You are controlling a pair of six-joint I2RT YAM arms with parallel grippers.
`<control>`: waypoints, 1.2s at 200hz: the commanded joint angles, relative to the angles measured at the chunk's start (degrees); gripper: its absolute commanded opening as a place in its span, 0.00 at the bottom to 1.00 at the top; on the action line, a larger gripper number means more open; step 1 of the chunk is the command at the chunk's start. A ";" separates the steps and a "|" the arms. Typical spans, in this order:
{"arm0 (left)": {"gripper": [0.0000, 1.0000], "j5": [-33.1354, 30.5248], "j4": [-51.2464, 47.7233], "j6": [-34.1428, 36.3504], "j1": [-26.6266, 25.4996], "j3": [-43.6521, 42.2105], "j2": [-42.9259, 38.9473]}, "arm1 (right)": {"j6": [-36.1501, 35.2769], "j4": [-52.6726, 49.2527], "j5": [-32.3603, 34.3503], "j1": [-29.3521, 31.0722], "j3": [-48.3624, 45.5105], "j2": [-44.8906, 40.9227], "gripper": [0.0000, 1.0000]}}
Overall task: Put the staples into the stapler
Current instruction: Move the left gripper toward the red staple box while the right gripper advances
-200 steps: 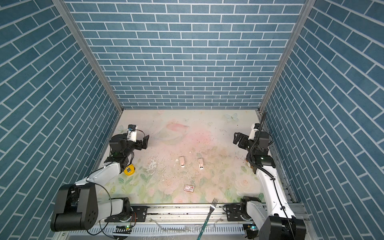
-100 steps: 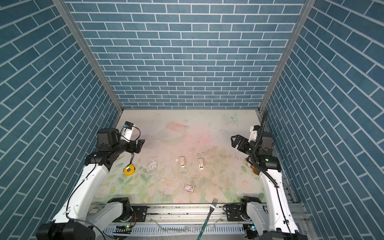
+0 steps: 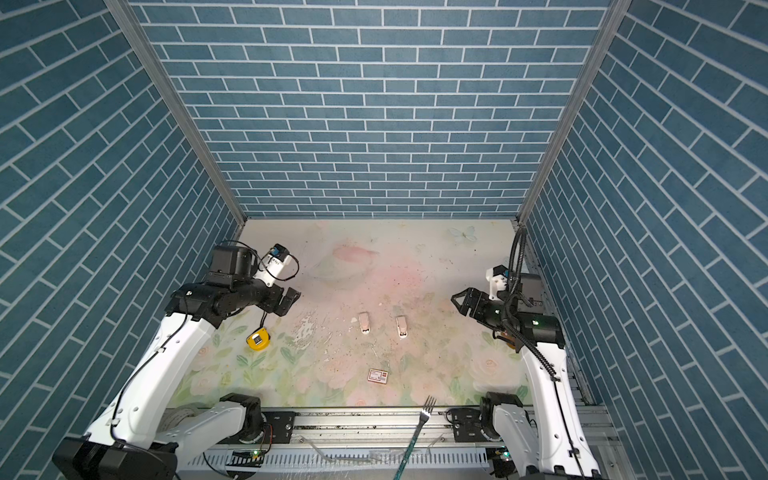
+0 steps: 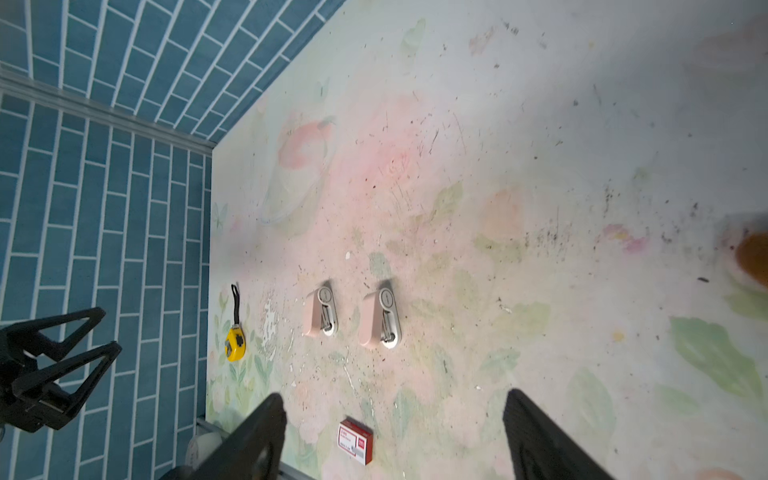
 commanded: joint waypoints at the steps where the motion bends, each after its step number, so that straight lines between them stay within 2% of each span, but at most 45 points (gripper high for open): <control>1: 1.00 -2.40 -5.73 0.73 -4.37 1.75 0.83 | 0.47 -2.53 -1.33 3.19 -1.57 -1.17 0.82; 28: 1.00 1.26 -7.60 0.57 -5.79 2.50 2.90 | 4.76 2.05 -1.07 6.63 -4.35 -0.46 0.80; 47: 1.00 4.04 -7.37 3.96 -6.65 1.00 3.69 | 8.70 5.79 -3.38 9.74 -6.37 0.99 0.78; 76: 1.00 5.36 -5.32 6.22 -9.47 -1.00 5.75 | 10.36 6.42 -1.97 13.18 -7.06 1.97 0.77; 94: 0.99 7.06 -6.25 8.57 -13.38 -1.34 7.17 | 12.62 9.17 -3.39 14.62 -8.86 2.27 0.74; 127: 0.98 6.15 -4.46 11.79 -22.30 -4.47 7.92 | 17.64 17.37 -6.45 17.35 -14.58 2.40 0.70; 158: 0.96 5.88 -0.52 12.54 -30.35 -7.25 10.03 | 21.25 21.64 -4.54 18.26 -18.99 3.01 0.62; 180: 0.94 5.08 2.82 12.37 -34.95 -8.45 12.77 | 24.41 22.94 -1.05 18.27 -22.30 0.21 0.59; 199: 0.92 4.62 4.58 12.96 -38.58 -8.02 16.01 | 27.87 25.81 -0.68 18.27 -25.37 -2.91 0.59; 240: 0.88 3.60 8.68 15.29 -44.92 -6.73 23.54 | 28.71 23.02 0.74 18.22 -27.82 -5.36 0.57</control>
